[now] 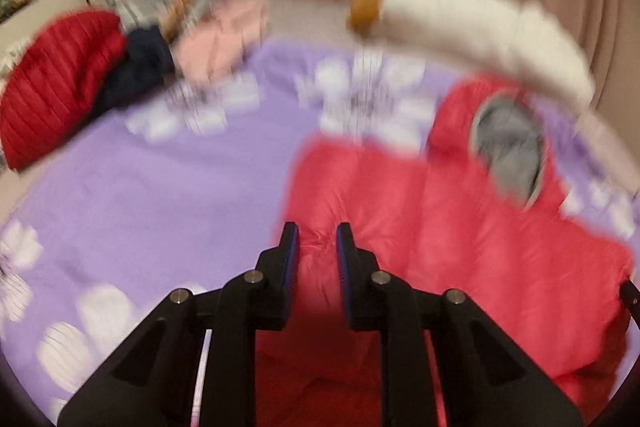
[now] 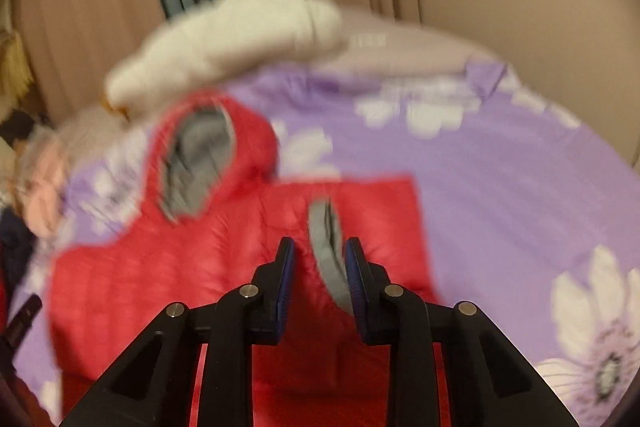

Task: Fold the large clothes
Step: 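Grasp the grey cuff of the other sleeve with the right tool, then fold that sleeve across the jacket body with the right tool, release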

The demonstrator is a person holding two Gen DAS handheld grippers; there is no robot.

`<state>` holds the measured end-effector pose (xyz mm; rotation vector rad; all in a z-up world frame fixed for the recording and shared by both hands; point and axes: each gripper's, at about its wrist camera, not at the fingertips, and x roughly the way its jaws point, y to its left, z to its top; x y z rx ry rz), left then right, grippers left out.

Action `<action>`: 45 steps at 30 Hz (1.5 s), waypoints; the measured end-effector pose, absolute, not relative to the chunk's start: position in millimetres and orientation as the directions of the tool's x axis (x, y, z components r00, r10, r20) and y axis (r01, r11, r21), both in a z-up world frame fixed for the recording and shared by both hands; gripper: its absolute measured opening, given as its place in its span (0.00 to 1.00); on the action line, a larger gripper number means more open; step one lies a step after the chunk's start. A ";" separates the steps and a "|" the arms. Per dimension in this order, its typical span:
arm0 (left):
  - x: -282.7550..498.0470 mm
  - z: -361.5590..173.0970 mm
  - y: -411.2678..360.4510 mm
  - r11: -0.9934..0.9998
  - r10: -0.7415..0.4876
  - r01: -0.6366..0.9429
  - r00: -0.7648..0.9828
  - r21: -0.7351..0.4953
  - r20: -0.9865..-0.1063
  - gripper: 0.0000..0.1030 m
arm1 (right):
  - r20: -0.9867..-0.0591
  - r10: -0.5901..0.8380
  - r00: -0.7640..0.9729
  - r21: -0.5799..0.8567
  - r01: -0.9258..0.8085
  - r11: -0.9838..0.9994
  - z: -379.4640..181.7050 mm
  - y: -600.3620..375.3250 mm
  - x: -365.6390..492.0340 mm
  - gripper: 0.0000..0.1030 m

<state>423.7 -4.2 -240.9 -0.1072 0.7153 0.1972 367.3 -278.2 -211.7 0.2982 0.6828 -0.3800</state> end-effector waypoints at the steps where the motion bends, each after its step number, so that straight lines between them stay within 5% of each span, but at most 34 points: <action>1: 426.5 -260.0 -7.5 0.978 0.146 -0.210 0.732 -0.017 -0.665 0.16 | -0.686 -0.249 0.684 0.119 0.444 0.888 -235.8 -278.2 377.6 0.27; 45: 441.2 -274.5 -14.0 0.973 0.179 -0.228 0.713 0.017 -0.678 0.16 | -0.670 -0.237 0.704 0.148 0.439 0.886 -259.9 -279.2 384.0 0.29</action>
